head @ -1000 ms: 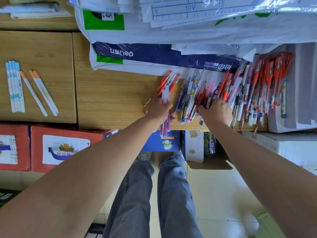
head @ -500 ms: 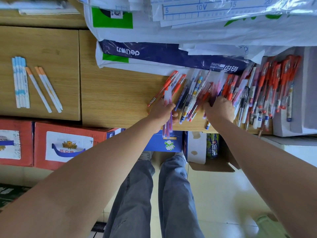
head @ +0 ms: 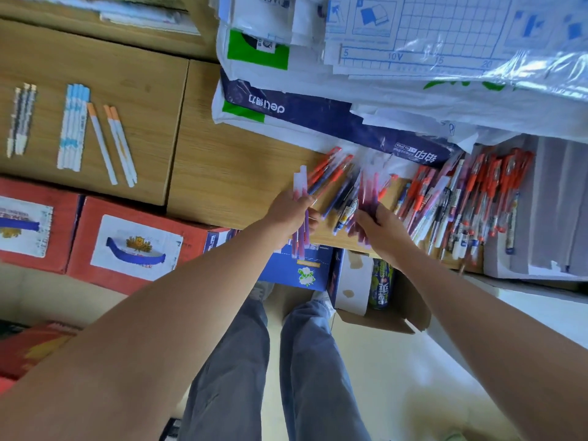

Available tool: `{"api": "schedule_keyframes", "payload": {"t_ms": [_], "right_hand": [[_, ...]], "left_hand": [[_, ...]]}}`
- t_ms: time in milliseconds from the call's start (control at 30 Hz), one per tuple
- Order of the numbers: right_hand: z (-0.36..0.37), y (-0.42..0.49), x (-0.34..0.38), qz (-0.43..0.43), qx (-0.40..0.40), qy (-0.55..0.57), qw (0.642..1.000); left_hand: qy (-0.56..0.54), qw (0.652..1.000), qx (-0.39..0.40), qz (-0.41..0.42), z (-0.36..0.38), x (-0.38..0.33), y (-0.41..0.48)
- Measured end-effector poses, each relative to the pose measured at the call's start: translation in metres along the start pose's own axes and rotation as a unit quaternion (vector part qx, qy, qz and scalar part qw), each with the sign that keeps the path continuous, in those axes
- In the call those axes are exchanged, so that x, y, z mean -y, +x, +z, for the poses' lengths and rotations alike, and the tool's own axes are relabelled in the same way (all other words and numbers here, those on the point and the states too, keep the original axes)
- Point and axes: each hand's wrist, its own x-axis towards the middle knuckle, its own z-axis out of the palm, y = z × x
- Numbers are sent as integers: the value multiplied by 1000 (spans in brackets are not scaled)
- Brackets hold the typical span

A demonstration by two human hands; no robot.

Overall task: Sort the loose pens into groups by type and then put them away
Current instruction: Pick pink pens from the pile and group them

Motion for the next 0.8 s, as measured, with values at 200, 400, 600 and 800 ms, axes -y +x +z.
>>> {"api": "schedule_keyframes", "payload": {"t_ms": [200, 400, 600, 800], "right_hand": [[40, -10, 51, -50, 59, 0, 997], [102, -7, 99, -78, 77, -35, 993], [180, 15, 146, -55, 51, -27, 997], [235, 43, 184, -36, -7, -69, 997]], "left_hand": [[93, 991, -97, 23, -57, 7, -13], [112, 984, -130, 43, -132, 7, -12], [70, 993, -80, 44, -220, 3, 2], [61, 997, -31, 35, -287, -9, 23]]}}
